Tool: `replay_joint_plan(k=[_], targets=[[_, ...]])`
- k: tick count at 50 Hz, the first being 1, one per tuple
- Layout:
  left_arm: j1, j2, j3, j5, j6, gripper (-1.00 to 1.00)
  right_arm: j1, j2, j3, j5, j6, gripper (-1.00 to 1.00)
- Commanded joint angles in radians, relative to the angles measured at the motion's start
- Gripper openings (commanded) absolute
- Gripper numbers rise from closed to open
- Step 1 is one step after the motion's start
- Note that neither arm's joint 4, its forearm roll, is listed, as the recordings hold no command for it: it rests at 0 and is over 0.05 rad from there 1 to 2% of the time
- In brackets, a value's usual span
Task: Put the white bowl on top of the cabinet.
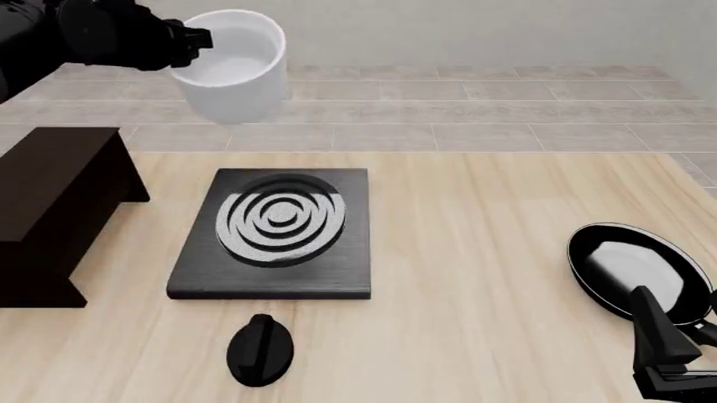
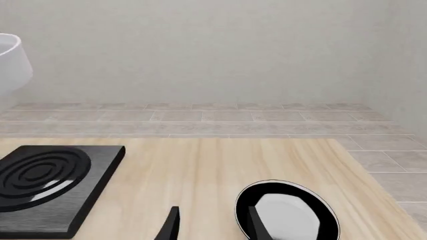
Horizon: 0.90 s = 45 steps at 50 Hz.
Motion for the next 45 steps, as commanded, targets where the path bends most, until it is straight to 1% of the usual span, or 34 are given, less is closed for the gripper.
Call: replay_joint_plan(k=[1, 14, 25, 43, 44, 45], targets=[[0.051, -0.028, -0.023, 0.005, 0.015, -1.0, 0.0, 0.0, 0.0, 0.0, 0.0, 1.0], [0.121, -0.061, 0.029, -0.009, 0.016, -1.0, 0.0, 0.0, 0.0, 0.0, 0.0, 1.0], [0.167, -0.076, 0.038, -0.018, 0.007, -1.0, 0.0, 0.0, 0.0, 0.0, 0.0, 1.0], [0.25, -0.104, 0.09, -0.049, 0.004, -1.0, 0.0, 0.0, 0.0, 0.0, 0.0, 1.0], [0.26, -0.103, 0.091, -0.052, 0.012, -1.0, 0.0, 0.0, 0.0, 0.0, 0.0, 1.0], [0.261, -0.102, 0.091, -0.05, 0.005, -1.0, 0.0, 0.0, 0.0, 0.0, 0.0, 1.0]])
